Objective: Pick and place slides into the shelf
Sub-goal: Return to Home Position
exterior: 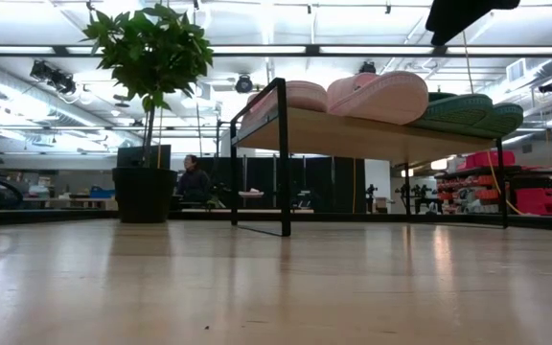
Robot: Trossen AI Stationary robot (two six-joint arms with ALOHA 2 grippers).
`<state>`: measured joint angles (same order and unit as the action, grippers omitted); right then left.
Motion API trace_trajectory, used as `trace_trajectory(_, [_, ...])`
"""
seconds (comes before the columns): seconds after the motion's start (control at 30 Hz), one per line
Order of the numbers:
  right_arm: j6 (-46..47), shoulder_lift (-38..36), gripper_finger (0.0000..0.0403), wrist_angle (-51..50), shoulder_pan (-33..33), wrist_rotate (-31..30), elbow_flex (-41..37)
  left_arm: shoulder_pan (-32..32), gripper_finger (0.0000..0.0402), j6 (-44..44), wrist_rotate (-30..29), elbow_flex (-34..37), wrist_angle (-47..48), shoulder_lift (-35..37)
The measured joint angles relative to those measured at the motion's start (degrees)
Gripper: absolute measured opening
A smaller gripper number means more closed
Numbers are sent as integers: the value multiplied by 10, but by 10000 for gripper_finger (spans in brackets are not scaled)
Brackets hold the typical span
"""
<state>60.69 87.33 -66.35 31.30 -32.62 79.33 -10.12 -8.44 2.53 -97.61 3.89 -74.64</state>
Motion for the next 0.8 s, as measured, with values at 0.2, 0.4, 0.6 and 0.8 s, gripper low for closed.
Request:
trace_trajectory(0.2, [-24,0,175,0,-9,14,0,1,118,76,-59,222,-191,2])
trace_trajectory(0.4, [-24,0,175,-1,-1,29,0,7,78,158,-72,435,-413,44])
trace_trajectory(0.6, [-22,0,175,-2,10,36,0,13,33,179,-124,619,-598,135])
trace_trajectory(0.8, [-18,0,175,0,10,36,0,13,6,130,-186,718,-591,276])
